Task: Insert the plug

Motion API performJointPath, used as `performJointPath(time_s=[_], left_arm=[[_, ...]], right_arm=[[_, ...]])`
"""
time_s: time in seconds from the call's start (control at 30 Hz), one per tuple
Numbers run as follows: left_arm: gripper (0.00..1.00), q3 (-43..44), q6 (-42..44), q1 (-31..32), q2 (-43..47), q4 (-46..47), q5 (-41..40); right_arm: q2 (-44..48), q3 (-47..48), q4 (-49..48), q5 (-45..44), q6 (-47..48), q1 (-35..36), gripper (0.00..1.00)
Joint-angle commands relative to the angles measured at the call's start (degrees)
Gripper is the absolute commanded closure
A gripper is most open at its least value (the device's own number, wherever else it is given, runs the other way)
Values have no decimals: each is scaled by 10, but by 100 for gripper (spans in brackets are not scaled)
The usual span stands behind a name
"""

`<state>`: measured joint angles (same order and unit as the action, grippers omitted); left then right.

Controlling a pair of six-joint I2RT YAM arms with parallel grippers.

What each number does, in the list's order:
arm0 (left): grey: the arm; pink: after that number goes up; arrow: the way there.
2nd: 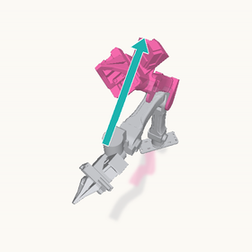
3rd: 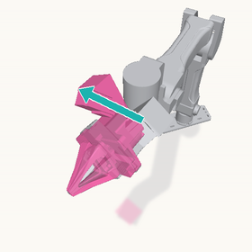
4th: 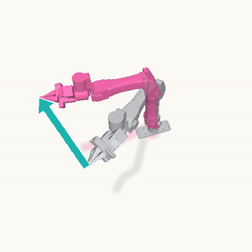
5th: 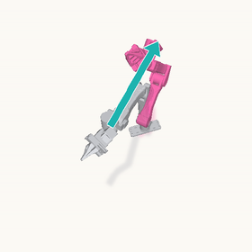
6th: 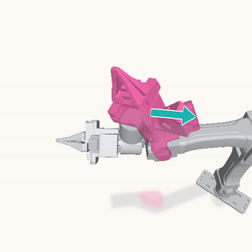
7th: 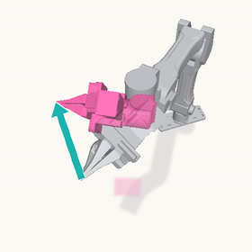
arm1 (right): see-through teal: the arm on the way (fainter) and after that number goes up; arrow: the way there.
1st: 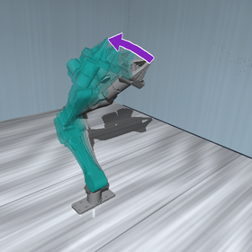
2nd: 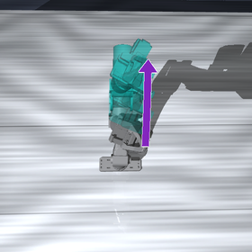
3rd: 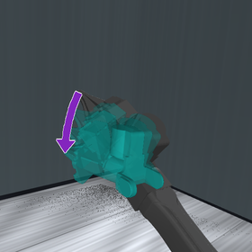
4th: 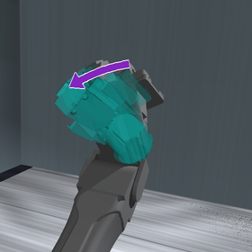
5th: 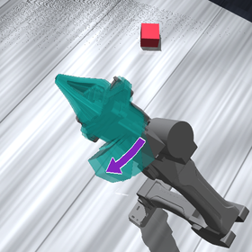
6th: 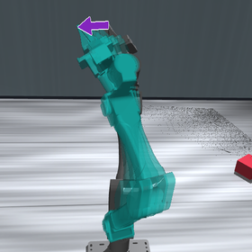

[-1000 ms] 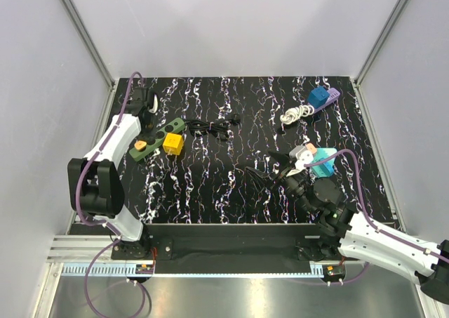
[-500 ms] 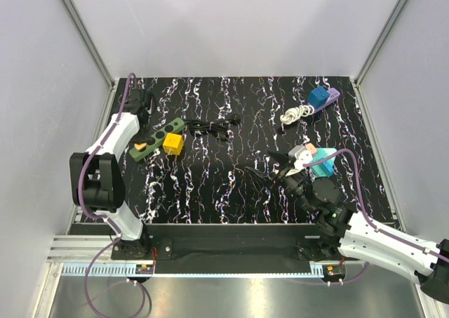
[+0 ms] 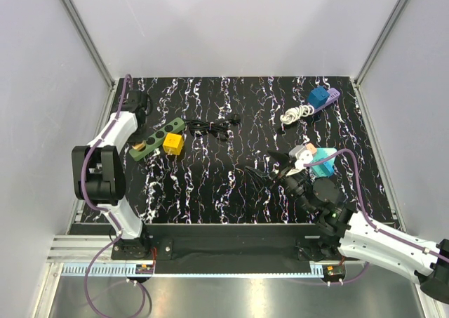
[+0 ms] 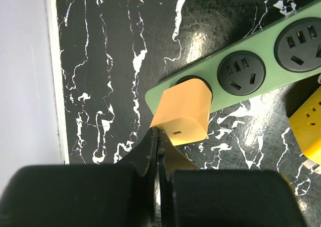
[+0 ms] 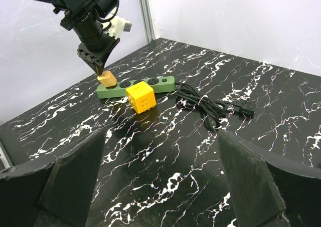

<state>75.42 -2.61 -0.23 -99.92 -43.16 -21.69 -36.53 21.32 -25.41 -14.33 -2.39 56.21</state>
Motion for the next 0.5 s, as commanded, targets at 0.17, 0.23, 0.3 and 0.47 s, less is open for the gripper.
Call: performJointPath(time_s=[0.17, 0.23, 0.3, 0.47], left_arm=[[100, 12, -2, -10, -20, 31, 29], [100, 17, -5, -10, -13, 25, 32], [100, 30, -9, -9, -6, 11, 31], [100, 49, -17, -9, 9, -17, 26]], right_arm=[[9, 15, -25, -6, 5, 1, 0], [10, 16, -25, -6, 5, 1, 0], [10, 16, -25, -6, 5, 2, 0], [8, 15, -29, -6, 6, 1, 0]])
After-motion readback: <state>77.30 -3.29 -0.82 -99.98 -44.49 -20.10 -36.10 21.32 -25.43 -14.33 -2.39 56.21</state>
